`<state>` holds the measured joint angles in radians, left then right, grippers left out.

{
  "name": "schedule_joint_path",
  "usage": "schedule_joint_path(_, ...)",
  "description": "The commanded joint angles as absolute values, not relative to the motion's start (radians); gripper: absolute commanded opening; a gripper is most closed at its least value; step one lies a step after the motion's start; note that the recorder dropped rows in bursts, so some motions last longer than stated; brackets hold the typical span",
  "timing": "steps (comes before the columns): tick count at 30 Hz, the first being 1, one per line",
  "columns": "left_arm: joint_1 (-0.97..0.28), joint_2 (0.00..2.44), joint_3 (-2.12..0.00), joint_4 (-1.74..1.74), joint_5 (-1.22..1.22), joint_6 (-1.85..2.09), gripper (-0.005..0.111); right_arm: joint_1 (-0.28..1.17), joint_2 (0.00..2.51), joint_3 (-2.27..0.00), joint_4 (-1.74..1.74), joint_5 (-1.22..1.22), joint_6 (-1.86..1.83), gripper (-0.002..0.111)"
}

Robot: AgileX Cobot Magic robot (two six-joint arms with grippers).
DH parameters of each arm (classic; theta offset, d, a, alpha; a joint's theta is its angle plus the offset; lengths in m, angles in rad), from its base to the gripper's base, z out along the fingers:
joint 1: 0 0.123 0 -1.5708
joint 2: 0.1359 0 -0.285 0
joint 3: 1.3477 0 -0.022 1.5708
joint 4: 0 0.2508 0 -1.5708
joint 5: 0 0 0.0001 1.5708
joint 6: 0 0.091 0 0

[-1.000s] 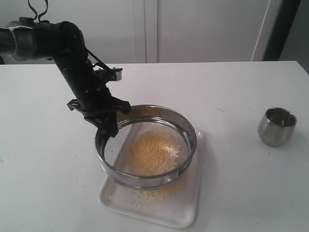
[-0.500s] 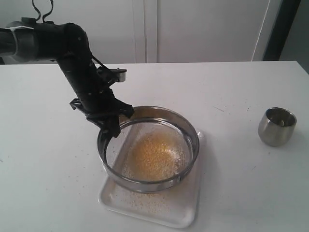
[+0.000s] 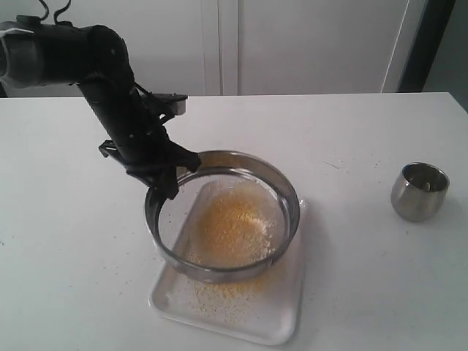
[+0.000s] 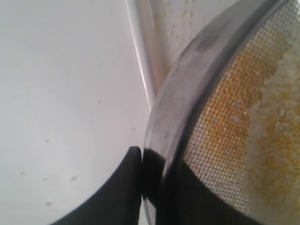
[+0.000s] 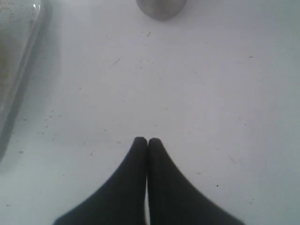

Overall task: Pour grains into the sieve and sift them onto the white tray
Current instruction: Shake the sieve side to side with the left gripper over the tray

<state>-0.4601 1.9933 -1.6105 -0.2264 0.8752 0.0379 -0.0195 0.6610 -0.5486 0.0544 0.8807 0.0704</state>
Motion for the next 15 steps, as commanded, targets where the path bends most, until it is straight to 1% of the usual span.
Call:
schedule_joint_path(1,-0.443,2.075,-1.735,-0.292,0.852,0.014,0.000,-0.018,0.657,-0.551,0.055,0.873,0.076,0.000)
schedule_joint_path(3,-0.442,2.119,-1.801,-0.310,1.003,-0.009,0.000,-0.018,0.657,-0.551,0.055,0.873,0.076,0.000)
schedule_joint_path(4,-0.446,2.117,-1.794,-0.338,1.063,0.024,0.000,-0.018,0.657,-0.551,0.055,0.873,0.076,0.000)
schedule_joint_path(5,-0.455,2.101,-1.757,-0.365,1.066,0.058,0.000,-0.018,0.657,-0.551,0.055,0.873,0.076,0.000)
schedule_joint_path(6,-0.469,2.068,-1.705,-0.378,1.018,0.071,0.000,-0.018,0.657,-0.551,0.055,0.873,0.076,0.000)
schedule_joint_path(8,-0.486,1.995,-1.615,-0.383,0.863,0.071,0.000,-0.018,0.657,-0.551,0.055,0.873,0.076,0.000)
schedule_joint_path(10,-0.479,1.983,-1.594,-0.385,0.723,0.066,0.000,-0.018,0.657,-0.551,0.055,0.873,0.076,0.000)
schedule_joint_path(12,-0.438,2.031,-1.646,-0.399,0.729,0.046,0.000,-0.018,0.657,-0.551,0.055,0.873,0.076,0.000)
schedule_joint_path(15,-0.374,2.117,-1.734,-0.492,0.905,0.050,0.000,-0.018,0.657,-0.551,0.055,0.873,0.076,0.000)
